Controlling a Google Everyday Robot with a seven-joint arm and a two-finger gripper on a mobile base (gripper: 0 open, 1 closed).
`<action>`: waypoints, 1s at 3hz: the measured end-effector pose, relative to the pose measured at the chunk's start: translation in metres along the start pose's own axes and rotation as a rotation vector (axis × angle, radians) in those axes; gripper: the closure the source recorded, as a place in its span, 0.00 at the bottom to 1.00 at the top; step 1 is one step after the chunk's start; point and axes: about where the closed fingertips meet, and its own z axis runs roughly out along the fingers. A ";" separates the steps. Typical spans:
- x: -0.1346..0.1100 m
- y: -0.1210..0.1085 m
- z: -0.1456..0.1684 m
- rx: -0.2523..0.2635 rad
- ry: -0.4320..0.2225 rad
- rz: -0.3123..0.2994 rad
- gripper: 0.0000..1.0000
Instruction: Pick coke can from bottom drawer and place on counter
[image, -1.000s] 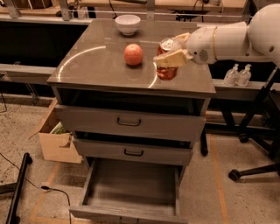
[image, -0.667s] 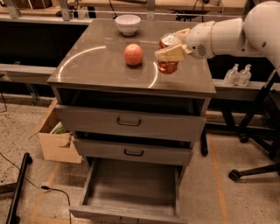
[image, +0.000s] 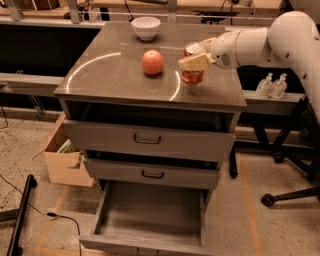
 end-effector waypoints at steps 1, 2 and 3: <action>0.010 -0.008 0.012 0.002 0.012 0.020 0.59; 0.019 -0.010 0.021 -0.007 0.018 0.038 0.35; 0.024 -0.009 0.026 -0.018 0.016 0.046 0.12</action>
Offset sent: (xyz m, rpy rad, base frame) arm 0.0253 -0.0020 -0.0318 0.0104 0.0587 -0.0218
